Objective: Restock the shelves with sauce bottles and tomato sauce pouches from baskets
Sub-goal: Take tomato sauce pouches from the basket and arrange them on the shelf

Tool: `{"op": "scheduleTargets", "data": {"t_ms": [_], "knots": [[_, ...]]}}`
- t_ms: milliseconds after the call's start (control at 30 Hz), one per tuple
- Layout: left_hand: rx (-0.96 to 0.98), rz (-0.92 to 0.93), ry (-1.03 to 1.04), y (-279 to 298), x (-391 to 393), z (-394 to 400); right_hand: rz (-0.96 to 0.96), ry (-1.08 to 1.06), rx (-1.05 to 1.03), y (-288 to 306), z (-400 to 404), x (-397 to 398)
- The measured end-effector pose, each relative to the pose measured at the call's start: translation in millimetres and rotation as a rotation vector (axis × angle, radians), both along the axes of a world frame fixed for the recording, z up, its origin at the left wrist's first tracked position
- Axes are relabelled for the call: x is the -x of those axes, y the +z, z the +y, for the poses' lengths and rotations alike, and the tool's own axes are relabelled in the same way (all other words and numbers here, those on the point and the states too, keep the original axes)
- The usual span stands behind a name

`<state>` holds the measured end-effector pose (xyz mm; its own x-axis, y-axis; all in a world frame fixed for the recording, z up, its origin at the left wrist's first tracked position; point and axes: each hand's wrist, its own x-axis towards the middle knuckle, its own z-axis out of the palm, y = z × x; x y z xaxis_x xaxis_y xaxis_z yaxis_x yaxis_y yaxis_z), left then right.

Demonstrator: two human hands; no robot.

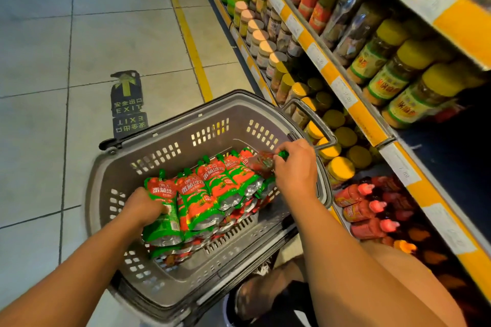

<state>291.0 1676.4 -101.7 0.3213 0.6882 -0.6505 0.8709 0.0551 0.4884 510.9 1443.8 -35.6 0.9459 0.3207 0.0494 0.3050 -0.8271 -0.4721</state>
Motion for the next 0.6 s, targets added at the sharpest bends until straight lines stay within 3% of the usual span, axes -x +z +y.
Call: {"op": "scheduleTargets", "data": {"t_ms": [333, 600], "knots": [[-0.096, -0.18, -0.13, 43, -3, -10, 0.13, -0.052, 0.209, 10, -24, 10], [-0.033, -0.407, -0.166, 83, -26, -50, 0.092, -0.195, 0.058, 27, -52, 15]]}}
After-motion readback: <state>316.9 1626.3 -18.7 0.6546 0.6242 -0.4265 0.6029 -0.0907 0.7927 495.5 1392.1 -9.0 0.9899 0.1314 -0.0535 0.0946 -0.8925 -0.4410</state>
